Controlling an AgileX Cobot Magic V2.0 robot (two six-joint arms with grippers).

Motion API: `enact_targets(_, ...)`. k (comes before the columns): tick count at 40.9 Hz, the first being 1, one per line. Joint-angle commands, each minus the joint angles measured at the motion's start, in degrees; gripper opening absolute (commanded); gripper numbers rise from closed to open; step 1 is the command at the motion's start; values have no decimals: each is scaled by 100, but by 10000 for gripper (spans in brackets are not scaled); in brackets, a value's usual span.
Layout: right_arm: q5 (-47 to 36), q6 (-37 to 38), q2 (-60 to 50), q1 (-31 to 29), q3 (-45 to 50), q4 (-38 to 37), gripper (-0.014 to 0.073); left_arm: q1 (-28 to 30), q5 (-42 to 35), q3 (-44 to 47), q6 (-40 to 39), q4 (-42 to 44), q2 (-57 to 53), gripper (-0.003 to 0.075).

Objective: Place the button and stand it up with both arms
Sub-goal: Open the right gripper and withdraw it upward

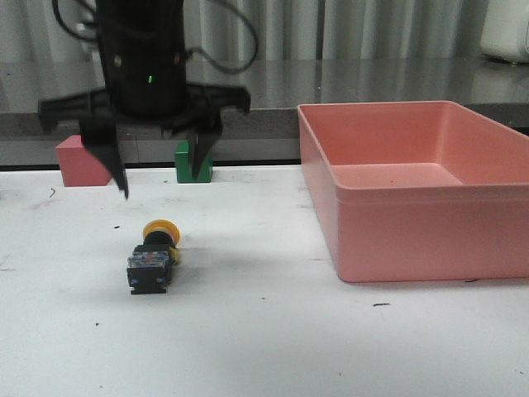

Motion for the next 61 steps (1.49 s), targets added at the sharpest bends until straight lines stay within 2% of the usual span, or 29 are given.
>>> enact_targets(1, 49, -1240, -976, -26, -214, -243, 509, -38, -471, -160, -12, -7, 69, 566)
enact_targets(9, 326, -3033, -1841, -51, -195, 264, 507, -38, -471, -160, -12, -7, 69, 566)
enact_targets(14, 282, -3570, -2281, -138, 81, 892, 507, -38, -471, -160, -12, -7, 69, 566)
enact_targets(21, -300, -3603, -3025, -163, 1078, 960, 507, -38, -471, -160, -12, -7, 69, 566)
enact_targets(31, -1350, -3598, -4594, -163, 3003, 1176, 507, -38, -471, -160, -12, -7, 69, 566)
enact_targets(45, -1987, -3598, -6864, -163, 5316, 1213, 507, -38, -471, -160, -12, -7, 69, 566)
enact_targets(61, -2994, -3598, -9194, -158, 7208, 1245, 507, -38, -471, -160, -12, -7, 69, 566)
